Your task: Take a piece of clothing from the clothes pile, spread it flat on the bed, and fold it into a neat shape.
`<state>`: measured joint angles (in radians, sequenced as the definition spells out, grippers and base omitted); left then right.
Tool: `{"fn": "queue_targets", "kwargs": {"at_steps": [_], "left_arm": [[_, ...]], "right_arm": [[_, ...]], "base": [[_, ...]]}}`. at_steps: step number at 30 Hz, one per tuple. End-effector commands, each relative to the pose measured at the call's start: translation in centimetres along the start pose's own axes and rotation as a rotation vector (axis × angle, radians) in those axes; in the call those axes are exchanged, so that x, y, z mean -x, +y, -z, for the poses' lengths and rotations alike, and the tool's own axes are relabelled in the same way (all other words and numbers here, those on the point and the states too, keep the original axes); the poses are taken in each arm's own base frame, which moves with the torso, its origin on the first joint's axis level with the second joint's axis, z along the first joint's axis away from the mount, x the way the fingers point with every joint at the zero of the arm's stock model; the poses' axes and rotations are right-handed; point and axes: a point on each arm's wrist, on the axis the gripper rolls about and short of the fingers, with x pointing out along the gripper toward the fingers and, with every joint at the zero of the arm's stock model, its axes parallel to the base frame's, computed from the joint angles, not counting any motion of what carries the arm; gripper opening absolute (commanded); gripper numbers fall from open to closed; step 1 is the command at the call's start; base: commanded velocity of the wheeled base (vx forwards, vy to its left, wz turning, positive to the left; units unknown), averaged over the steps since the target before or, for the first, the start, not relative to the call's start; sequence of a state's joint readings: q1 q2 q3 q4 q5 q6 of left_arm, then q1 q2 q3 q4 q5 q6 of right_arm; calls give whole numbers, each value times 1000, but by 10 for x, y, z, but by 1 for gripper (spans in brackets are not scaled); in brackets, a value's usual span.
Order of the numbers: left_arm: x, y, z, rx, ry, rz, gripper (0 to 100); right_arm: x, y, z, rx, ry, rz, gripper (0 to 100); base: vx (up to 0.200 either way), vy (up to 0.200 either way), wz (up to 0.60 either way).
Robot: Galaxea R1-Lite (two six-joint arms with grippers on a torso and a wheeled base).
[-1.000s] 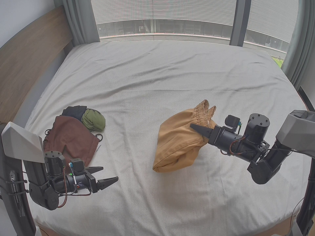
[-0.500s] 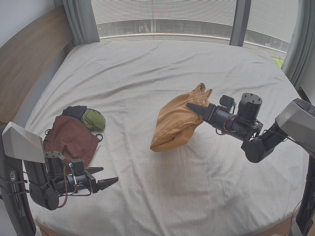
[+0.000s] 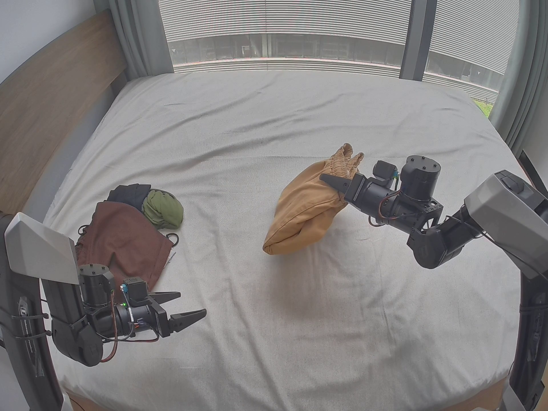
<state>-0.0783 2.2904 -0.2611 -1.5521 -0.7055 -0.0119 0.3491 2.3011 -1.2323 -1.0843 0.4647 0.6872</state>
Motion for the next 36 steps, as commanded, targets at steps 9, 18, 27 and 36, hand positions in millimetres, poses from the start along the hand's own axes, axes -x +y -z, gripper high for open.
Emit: {"fn": "queue_targets", "kwargs": {"at_steps": [9, 18, 27, 36], "left_arm": [[1, 1, 1, 2, 1, -3, 100], [1, 3, 3, 11, 6, 1, 100], [-1, 4, 4, 13, 10, 6, 100], [-1, 4, 5, 17, 13, 6, 100]], "right_arm": [[-31, -1, -10, 31, 16, -6, 0], [-44, -63, 23, 34, 72, 82, 0], [-14, -115, 31, 24, 66, 189, 0], [-6, -128, 60, 14, 73, 201, 0]], "base": [[0, 0, 0], [0, 0, 0], [0, 0, 0], [0, 0, 0]]}}
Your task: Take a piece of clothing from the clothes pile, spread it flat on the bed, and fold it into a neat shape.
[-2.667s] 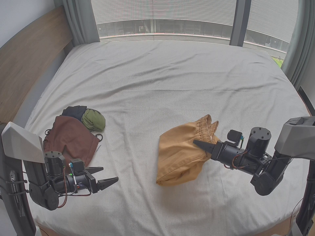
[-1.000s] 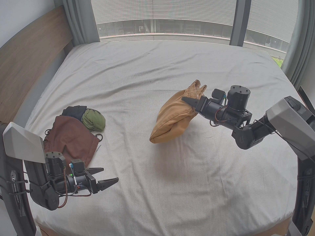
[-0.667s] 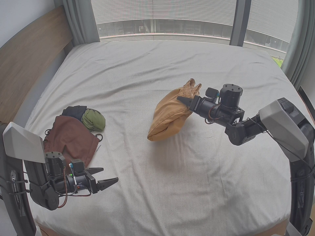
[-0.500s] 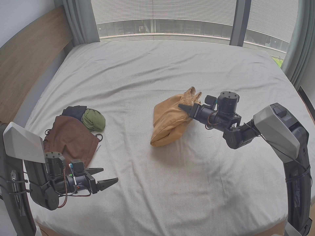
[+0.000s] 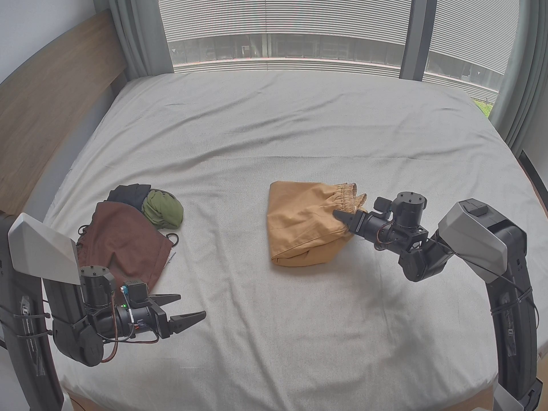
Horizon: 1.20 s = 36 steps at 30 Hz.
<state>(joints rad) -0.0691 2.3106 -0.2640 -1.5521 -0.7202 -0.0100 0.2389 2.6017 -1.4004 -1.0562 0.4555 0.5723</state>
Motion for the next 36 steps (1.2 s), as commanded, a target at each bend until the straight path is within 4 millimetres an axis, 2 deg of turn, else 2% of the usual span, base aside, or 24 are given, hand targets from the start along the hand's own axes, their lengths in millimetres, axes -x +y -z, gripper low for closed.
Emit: {"fn": "queue_targets", "kwargs": {"at_steps": [1, 2, 8, 9, 13, 18, 19, 21, 22, 23, 25, 27, 28, 29, 30, 31, 32, 36], "left_arm": [[0, 1, 1, 4, 3, -1, 100], [0, 1, 1, 4, 3, -1, 100], [0, 1, 1, 4, 1, -2, 100], [0, 1, 0, 2, -1, -2, 100], [0, 1, 0, 2, -1, -2, 100], [0, 1, -1, -3, -6, -2, 100], [0, 1, -1, -3, -6, -2, 100], [0, 1, -2, -4, -7, -1, 100], [0, 1, -2, -4, -7, -1, 100], [0, 1, -2, -4, -7, -2, 100], [0, 1, -1, -2, -7, -2, 100], [-1, 2, -3, -6, -12, -2, 100], [-1, 2, -3, -6, -12, -2, 100], [-1, 2, -3, -6, -13, -2, 100], [-1, 2, -3, -7, -14, -2, 100], [-1, 3, -4, -5, -16, -3, 100], [-1, 3, -4, -5, -16, -3, 100], [-1, 3, -4, -4, -17, -5, 100]], "right_arm": [[-1, -11, 21, -21, 32, 20, 0], [-2, -17, 30, -24, 38, 24, 0], [1, -22, 39, -28, 44, 30, 0], [1, -21, 38, -27, 40, 27, 100], [2, -20, 35, -18, 21, 22, 100], [24, -29, 4, -8, -49, 67, 100], [24, -29, 4, -8, -49, 67, 100], [36, -29, -20, 6, -98, 78, 100], [36, -29, -20, 6, -98, 78, 100], [45, -23, -41, 21, -137, 76, 100], [49, -18, -52, 33, -160, 71, 100], [54, -2, -69, 52, -191, 45, 100], [54, -2, -69, 52, -191, 45, 100], [54, 8, -74, 55, -196, 31, 100], [54, 9, -75, 55, -196, 31, 100], [51, 21, -76, 48, -189, 9, 100], [50, 25, -74, 49, -184, 2, 100], [33, 46, -51, 42, -126, -47, 100]], "base": [[0, 0, 0], [0, 0, 0], [0, 0, 0], [0, 0, 0], [0, 0, 0], [0, 0, 0], [0, 0, 0], [0, 0, 0], [0, 0, 0], [0, 0, 0], [0, 0, 0], [0, 0, 0], [0, 0, 0], [0, 0, 0], [0, 0, 0], [0, 0, 0], [0, 0, 0], [0, 0, 0]]}}
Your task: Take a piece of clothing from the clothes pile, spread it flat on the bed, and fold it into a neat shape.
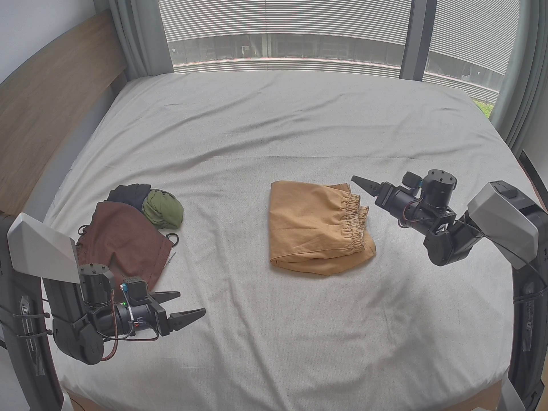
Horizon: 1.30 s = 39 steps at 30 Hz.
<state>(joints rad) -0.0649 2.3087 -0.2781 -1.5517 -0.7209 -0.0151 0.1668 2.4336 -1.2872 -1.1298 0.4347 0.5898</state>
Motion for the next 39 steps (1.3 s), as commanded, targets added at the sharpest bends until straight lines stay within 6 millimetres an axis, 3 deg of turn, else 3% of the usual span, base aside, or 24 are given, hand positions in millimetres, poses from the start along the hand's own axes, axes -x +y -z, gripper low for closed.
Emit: {"fn": "queue_targets", "kwargs": {"at_steps": [1, 6, 11, 17, 22, 25, 30, 34, 35, 39], "left_arm": [[0, 1, -1, -1, -4, -2, 100], [0, 1, -1, -1, -6, -4, 100], [1, 4, -1, 1, -10, -11, 100], [0, 5, -3, -4, -16, -12, 100], [0, 5, -2, -3, -15, -12, 100], [1, 5, -5, -5, -23, -11, 100], [8, -8, -26, -28, -81, 29, 100], [30, -34, -58, -101, -179, 66, 100], [33, -37, -61, -110, -190, 67, 100], [65, -72, -92, -158, -316, 101, 100]], "right_arm": [[-11, 35, 15, 3, 42, -71, 100], [-22, 27, 54, -21, 114, -53, 100], [-23, 8, 79, -21, 158, -19, 100], [-21, -10, 98, 0, 163, 38, 100], [-21, -11, 101, 3, 155, 35, 100], [-18, -3, 89, 4, 134, 27, 100], [11, 59, 22, 18, 28, -44, 100], [64, 113, -31, 87, -60, -89, 100], [71, 118, -36, 101, -70, -93, 100], [146, 148, -61, 245, -138, -73, 100]], "base": [[0, 0, 0], [0, 0, 0], [0, 0, 0], [0, 0, 0], [0, 0, 0], [0, 0, 0], [0, 0, 0], [0, 0, 0], [0, 0, 0], [0, 0, 0]]}}
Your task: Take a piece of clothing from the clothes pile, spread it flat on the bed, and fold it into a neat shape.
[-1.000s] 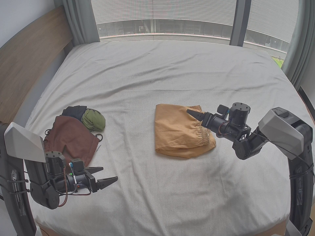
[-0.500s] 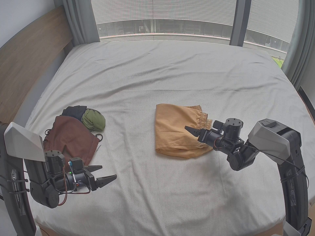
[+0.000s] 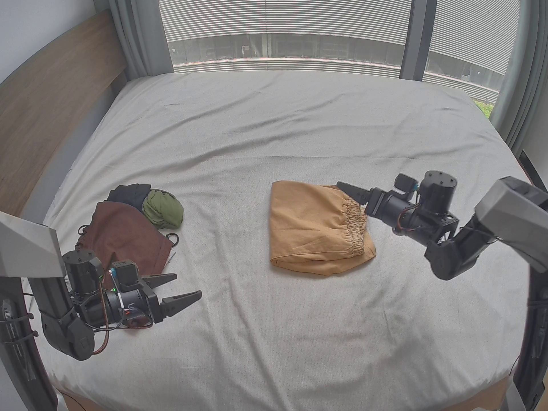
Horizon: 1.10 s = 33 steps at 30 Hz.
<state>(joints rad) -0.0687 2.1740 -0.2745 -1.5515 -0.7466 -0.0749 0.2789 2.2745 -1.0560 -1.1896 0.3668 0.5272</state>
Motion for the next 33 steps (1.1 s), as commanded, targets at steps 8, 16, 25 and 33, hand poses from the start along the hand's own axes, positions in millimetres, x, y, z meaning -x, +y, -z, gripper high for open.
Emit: {"fn": "queue_targets", "kwargs": {"at_steps": [8, 16, 25, 33], "left_arm": [[97, -99, -87, -214, -397, -12, 100], [142, -127, -69, -229, -436, -106, 100], [162, -155, -45, -146, -326, -22, 100], [195, -181, -14, -139, -328, -22, 100]], "right_arm": [[241, 125, -60, 318, -193, 6, 100], [332, 146, -12, 335, -230, 7, 100], [393, 153, 34, 400, -280, 62, 100], [414, 142, 76, 411, -249, 154, 100]], "base": [[0, 0, 0], [0, 0, 0], [0, 0, 0], [0, 0, 0]]}}
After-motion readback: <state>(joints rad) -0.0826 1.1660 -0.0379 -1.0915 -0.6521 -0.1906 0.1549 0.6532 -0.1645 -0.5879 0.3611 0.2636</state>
